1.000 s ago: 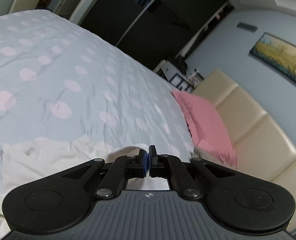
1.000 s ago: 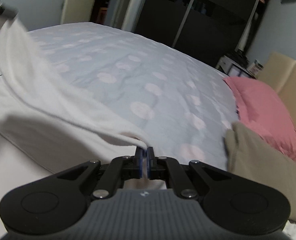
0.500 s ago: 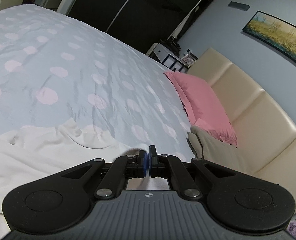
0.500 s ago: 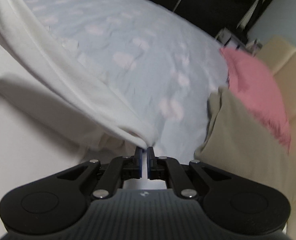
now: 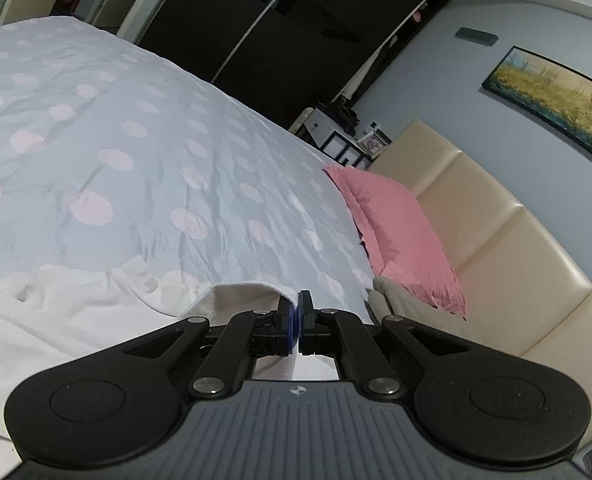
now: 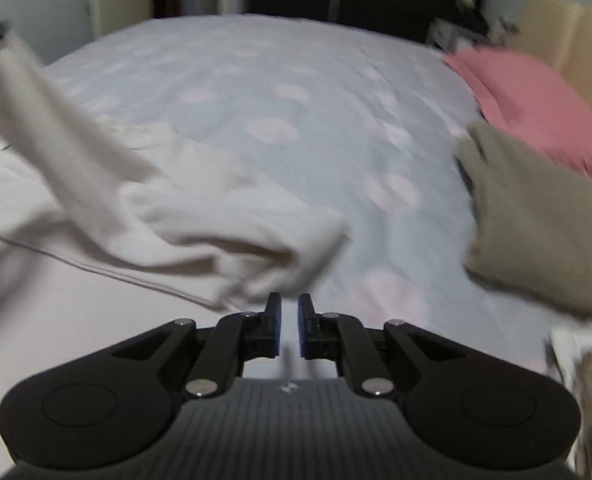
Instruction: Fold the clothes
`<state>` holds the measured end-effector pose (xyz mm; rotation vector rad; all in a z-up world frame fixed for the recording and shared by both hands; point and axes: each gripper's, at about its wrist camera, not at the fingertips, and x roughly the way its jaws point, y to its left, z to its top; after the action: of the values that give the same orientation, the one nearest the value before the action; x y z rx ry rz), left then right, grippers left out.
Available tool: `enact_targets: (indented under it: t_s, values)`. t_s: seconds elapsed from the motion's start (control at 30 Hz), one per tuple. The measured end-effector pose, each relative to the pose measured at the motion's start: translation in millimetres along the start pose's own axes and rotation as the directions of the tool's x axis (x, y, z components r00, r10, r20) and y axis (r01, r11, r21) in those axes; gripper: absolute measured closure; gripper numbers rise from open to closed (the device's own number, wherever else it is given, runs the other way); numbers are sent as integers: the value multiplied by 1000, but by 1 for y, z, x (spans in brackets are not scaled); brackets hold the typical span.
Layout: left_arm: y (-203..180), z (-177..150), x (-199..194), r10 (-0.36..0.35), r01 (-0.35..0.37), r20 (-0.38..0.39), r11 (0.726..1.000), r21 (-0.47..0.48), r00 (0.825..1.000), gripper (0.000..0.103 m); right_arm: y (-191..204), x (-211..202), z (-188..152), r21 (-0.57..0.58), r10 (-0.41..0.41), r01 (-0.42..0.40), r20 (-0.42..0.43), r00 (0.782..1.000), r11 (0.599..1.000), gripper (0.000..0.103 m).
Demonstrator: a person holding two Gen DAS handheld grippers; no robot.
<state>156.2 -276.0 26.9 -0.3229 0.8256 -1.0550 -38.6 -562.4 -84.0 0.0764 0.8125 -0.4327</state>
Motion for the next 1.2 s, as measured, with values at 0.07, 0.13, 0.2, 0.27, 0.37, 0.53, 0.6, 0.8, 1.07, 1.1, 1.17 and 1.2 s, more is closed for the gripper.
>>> enact_targets:
  t_s: [0.07,0.13,0.2,0.27,0.37,0.53,0.6,0.8,1.07,1.1,1.17,1.2]
  values:
    - [2,2,-1,2,-2,2,1000,-6,1000,103,9,8,6,-26,-2,2,10,1000,1000,93]
    - [4,3,-1,4,-4,3,1000,-11,1000,103,9,18,9,-15,-21,21,8,1000,1000,93]
    - [6,5,0,4,-4,3,1000,-15,1000,103,7,28,11,2,-43,43,5,999,999,93]
    - [9,5,1,6,-6,1,1000,-20,1000,103,6,38,13,20,-65,65,1,998,998,93]
    - [16,7,2,15,-15,-2,999,-29,1000,103,4,52,16,37,-93,94,-11,996,995,88]
    - [28,6,7,52,-53,-29,998,-40,998,103,7,70,18,21,-116,118,-63,991,993,76]
    - [31,4,8,62,-64,-39,997,-40,997,103,8,74,17,9,-121,122,-73,990,992,81]
    - [30,3,8,76,-77,-46,997,-28,996,103,4,64,20,22,-97,99,-72,993,995,99]
    - [38,7,2,118,-119,-22,992,-30,993,103,-5,25,11,-12,-14,14,-16,1000,1000,99]
    - [39,8,1,124,-124,-19,992,-30,992,103,-6,20,9,-21,-4,3,-11,1000,1000,99]
    - [41,9,-1,135,-135,-13,990,-31,991,103,-8,13,2,-33,19,-19,-8,1000,999,99]
    - [42,10,-1,143,-144,-11,989,-28,990,103,-8,9,-1,-44,28,-28,-9,1000,999,99]
